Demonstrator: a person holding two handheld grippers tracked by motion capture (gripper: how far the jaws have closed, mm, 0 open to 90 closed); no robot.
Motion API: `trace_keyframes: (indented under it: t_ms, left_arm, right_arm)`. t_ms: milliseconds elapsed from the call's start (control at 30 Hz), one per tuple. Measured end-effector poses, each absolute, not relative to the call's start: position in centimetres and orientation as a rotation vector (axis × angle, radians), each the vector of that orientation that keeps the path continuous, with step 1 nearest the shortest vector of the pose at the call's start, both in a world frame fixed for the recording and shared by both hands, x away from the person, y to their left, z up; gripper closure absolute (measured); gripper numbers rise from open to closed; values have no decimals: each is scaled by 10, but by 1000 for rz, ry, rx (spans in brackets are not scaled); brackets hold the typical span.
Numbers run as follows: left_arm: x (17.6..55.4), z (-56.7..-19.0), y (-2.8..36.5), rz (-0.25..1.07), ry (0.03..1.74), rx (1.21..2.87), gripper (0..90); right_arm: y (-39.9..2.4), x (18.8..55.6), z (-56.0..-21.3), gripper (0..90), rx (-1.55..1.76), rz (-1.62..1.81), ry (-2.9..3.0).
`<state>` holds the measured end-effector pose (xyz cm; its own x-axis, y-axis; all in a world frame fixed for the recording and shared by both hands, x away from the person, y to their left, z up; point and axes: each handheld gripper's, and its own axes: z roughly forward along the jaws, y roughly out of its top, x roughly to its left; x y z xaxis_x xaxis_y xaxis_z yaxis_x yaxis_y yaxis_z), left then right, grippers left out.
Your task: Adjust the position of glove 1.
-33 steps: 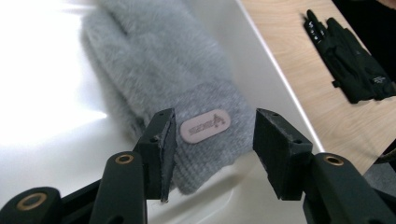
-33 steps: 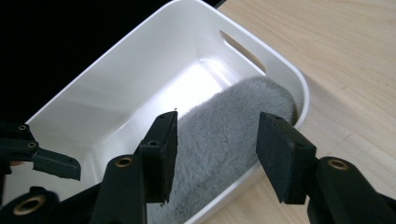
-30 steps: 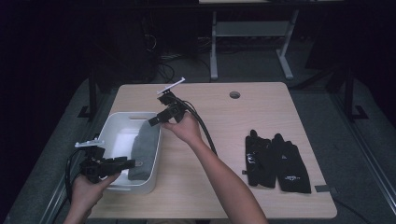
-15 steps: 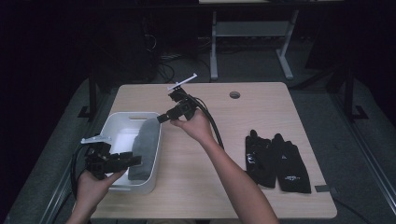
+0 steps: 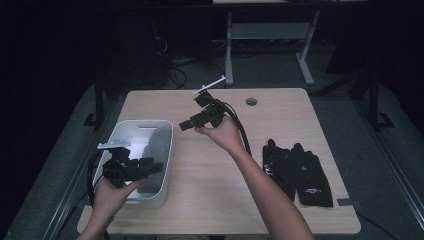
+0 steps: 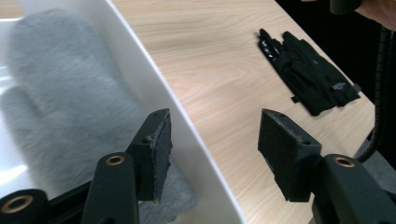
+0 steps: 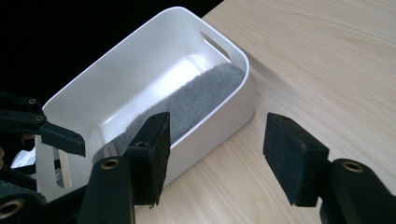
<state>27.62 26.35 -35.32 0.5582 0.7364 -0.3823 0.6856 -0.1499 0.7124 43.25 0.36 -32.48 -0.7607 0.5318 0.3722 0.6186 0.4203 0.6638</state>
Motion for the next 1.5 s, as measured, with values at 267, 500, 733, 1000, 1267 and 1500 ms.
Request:
trace_keyframes:
  t_ms: [267,500,733,1000,1267,1500]
  left_arm:
    - [279,-350,248,54,1116,1881,401]
    - [280,-349,235,42,1089,1897,395]
    - [284,-350,218,23,1057,1910,391]
    - [285,-351,203,7,1034,1914,385]
    - [287,-352,189,-4,1010,1926,381]
    - [288,-354,179,-14,997,1938,377]
  right_arm:
    - [-23,427,-319,402,-1065,-1294,-2544]
    - [-43,422,-318,392,-1081,-1302,-2536]
    - [-68,416,-316,391,-1104,-1322,-2531]
    - [-91,411,-318,388,-1138,-1319,-2525]
    - [-115,405,-321,387,-1167,-1321,-2520]
    - [-135,401,-324,387,-1208,-1321,-2507]
